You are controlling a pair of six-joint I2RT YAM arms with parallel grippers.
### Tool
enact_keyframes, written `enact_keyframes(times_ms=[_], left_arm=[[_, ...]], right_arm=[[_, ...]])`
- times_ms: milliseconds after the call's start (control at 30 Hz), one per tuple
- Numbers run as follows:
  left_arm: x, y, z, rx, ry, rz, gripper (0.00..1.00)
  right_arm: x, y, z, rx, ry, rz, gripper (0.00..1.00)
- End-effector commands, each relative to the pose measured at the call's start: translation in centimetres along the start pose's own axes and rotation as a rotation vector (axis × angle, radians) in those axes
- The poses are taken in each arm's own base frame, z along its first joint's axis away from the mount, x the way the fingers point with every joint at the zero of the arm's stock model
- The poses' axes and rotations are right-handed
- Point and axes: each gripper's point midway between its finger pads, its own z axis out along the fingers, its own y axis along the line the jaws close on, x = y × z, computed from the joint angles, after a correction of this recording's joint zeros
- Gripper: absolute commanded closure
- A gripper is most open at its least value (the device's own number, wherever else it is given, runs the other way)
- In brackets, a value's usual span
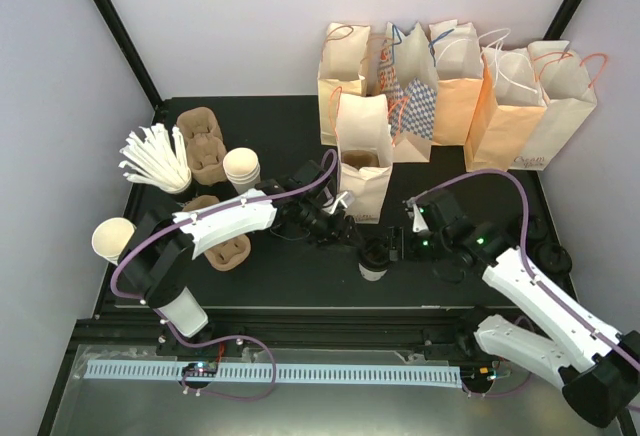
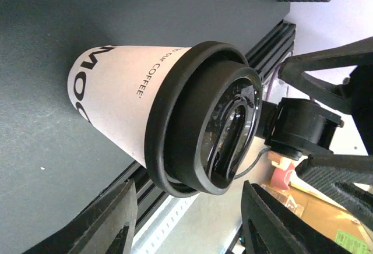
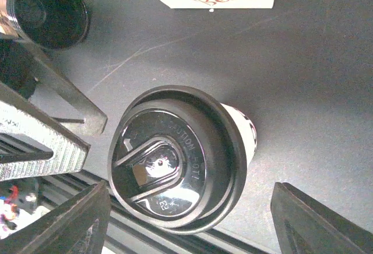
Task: Pack the takeout coffee
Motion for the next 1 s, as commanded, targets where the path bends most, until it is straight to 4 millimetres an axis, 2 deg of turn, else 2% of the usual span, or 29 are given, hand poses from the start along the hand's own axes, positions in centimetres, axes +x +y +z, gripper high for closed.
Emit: enact_keyframes(times_ms=[0, 233, 333, 533, 700, 967], left_arm=[[0.2, -2.6, -0.7, 0.077, 0.003, 0.042, 0.50], [1.8, -1.5, -1.0, 0.066, 0.013, 0.014, 0.64], [2.6, -1.1, -1.0, 0.093, 0.014, -0.012, 0.66], [3.1, -0.9, -0.1, 0.141, 0.041, -0.034, 0.68], [2.4, -1.3, 0.7, 0.185, 0.051, -0.052, 0.68], [1.7, -1.2, 1.3, 0.189, 0.053, -0.068, 0.74]], right_arm=[[-0.1, 1.2, -0.7, -0.127, 0.010, 0.046, 0.23], [-0.6, -0.1, -0.2, -0.144, 0.035, 0.108, 0.31], [-1.2, -0.6, -0.1, -0.149, 0.040, 0.136, 0.43], [-1.4, -1.8, 1.2, -0.171, 0.098, 0.184, 0.57], [-1.2, -3.5, 1.6, -0.120, 0.109, 0.201, 0.57], [-0.5, -2.7, 2.7, -0.204, 0.157, 0.218, 0.57]])
